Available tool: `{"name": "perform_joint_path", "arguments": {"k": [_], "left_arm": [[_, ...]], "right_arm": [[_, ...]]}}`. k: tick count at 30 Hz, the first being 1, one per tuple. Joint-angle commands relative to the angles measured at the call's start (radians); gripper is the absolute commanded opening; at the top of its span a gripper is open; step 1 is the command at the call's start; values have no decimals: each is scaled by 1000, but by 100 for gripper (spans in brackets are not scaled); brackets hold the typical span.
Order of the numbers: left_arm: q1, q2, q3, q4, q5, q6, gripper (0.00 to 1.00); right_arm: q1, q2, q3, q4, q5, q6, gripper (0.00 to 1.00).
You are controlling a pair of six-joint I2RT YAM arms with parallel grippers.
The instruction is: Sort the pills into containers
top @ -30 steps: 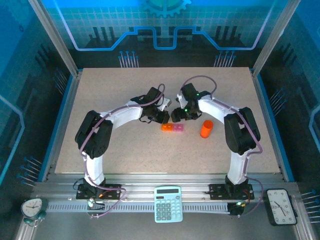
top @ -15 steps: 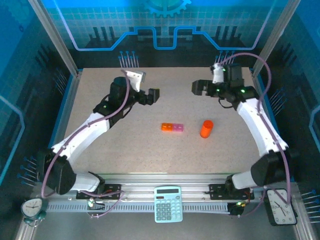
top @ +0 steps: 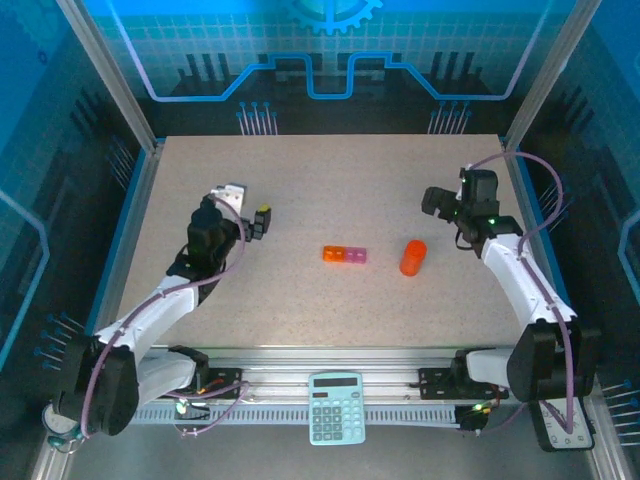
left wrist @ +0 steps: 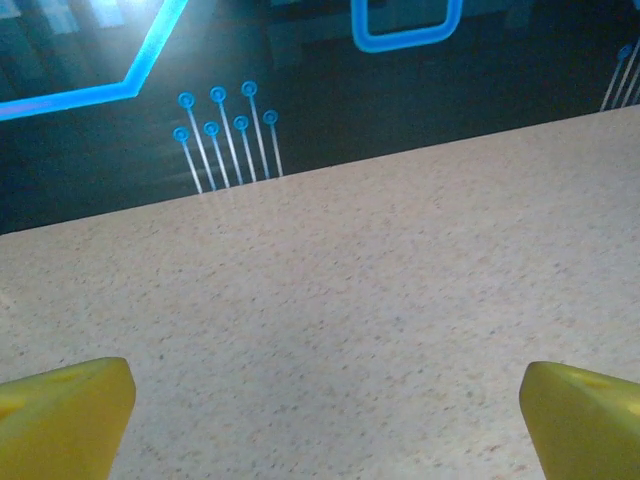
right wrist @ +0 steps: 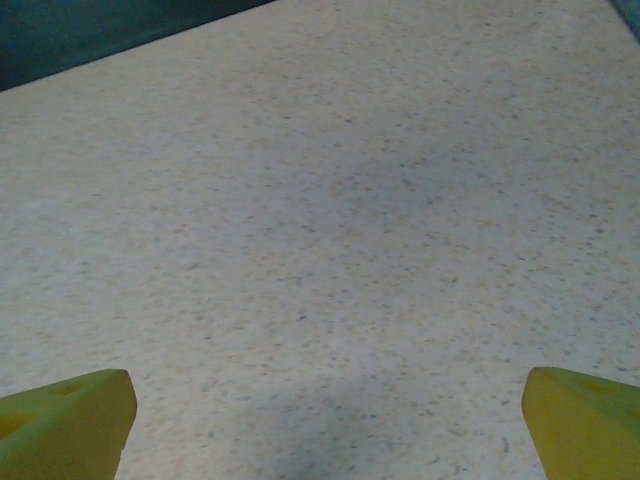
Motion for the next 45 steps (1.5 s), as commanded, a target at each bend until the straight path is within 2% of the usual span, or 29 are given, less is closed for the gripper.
{"name": "perform_joint_path", "arguments": {"k": [1, 5, 11, 14, 18, 22, 24, 26, 27, 28, 30, 33, 45], "left_arm": [[36, -9, -66, 135, -33, 57, 99], [74, -9, -122, 147, -33, 1, 99], [99, 55, -236, 331, -32, -60, 99], [104, 136, -283, 503, -36, -45, 99], [134, 232, -281, 569, -17, -71, 99], [152, 365, -282, 681, 1, -83, 99], [156, 454, -275, 766, 12, -69, 99], [162, 435, -253, 686, 17, -87, 99], [168, 445, -243, 688, 29, -86, 99], [174, 441, -237, 672, 36, -93, 99], [191, 439, -219, 631, 71, -104, 99], [234, 431, -168, 519, 138, -141, 99], [246, 432, -169, 518, 155, -149, 99]], "right_arm": [[-14, -16, -54, 141, 118, -20, 100], [-14, -9, -142, 231, 114, -104, 100], [-14, -13, -295, 427, 155, -185, 100], [-14, -11, -425, 651, 144, -222, 100], [-11, 37, -632, 1058, 109, -246, 100], [-4, 153, -739, 1416, 98, -282, 100], [-6, 166, -735, 1406, 20, -306, 100], [-8, 214, -721, 1422, -23, -319, 100], [-7, 281, -720, 1516, -27, -333, 100], [-6, 296, -713, 1521, -30, -337, 100], [-3, 236, -637, 1271, -42, -326, 100], [24, 260, -573, 1194, -35, -364, 100], [23, 268, -578, 1217, -35, -367, 100]]}}
